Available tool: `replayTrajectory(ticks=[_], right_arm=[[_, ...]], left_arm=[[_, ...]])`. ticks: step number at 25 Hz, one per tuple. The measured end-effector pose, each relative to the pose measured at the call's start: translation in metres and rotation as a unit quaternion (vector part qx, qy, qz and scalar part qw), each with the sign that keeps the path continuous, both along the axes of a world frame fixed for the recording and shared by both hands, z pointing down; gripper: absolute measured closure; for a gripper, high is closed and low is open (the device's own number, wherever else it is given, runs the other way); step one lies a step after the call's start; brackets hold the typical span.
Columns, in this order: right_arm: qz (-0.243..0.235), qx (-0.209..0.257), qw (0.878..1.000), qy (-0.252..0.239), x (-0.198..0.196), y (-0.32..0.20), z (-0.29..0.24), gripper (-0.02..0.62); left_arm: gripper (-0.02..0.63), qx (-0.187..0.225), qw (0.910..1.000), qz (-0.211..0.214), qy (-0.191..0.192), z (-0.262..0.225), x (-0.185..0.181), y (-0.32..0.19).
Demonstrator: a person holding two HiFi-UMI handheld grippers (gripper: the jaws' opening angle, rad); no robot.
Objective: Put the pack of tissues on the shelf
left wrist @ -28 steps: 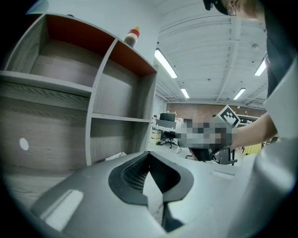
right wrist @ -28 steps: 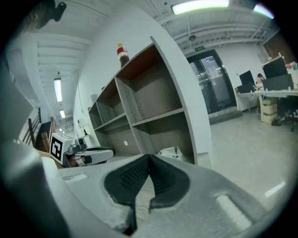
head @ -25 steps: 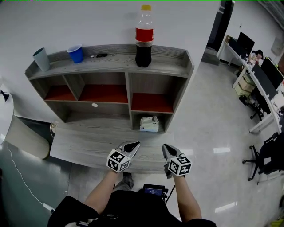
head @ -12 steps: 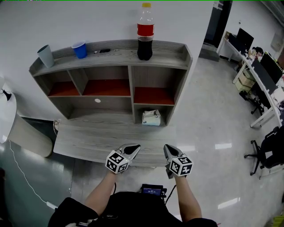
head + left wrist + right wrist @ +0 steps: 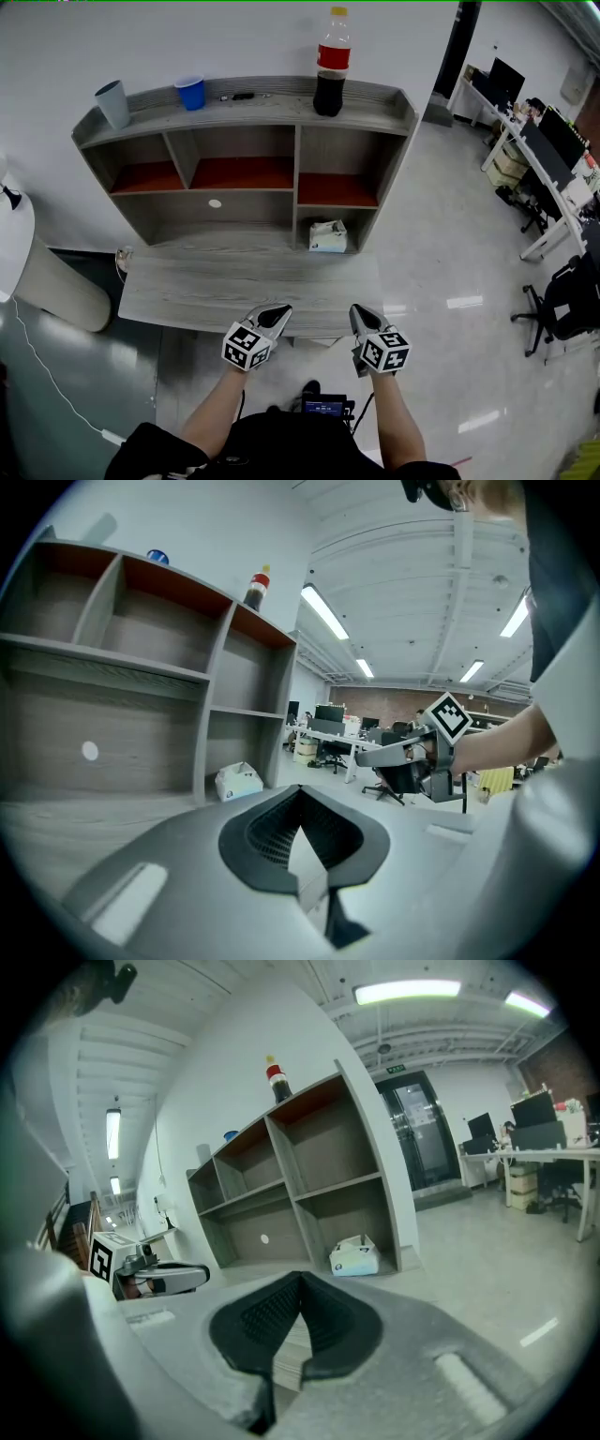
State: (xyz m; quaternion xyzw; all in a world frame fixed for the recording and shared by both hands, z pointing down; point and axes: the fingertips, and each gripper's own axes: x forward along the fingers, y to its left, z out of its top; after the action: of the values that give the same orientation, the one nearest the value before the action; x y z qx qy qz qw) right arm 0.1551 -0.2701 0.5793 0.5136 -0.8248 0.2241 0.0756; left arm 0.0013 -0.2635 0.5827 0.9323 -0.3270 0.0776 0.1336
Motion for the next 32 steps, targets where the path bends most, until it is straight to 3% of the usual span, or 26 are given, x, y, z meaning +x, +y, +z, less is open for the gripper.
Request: replayTrajectory(ticks=[16,32], right_arm=[[0.027,0.006,1.000,0.010,-0.026,0.084,0.002,0.597],[0.024,0.022,0.999,0.012,-0.040,0.112,-0.007,0.597]], left_arm=[[0.604,0.001,0.9994,0.028,0.021,0.006,-0.021,0.069],[0.604,0.015,0.9993,0.031,0.011,0.002,-0.032,0.093]])
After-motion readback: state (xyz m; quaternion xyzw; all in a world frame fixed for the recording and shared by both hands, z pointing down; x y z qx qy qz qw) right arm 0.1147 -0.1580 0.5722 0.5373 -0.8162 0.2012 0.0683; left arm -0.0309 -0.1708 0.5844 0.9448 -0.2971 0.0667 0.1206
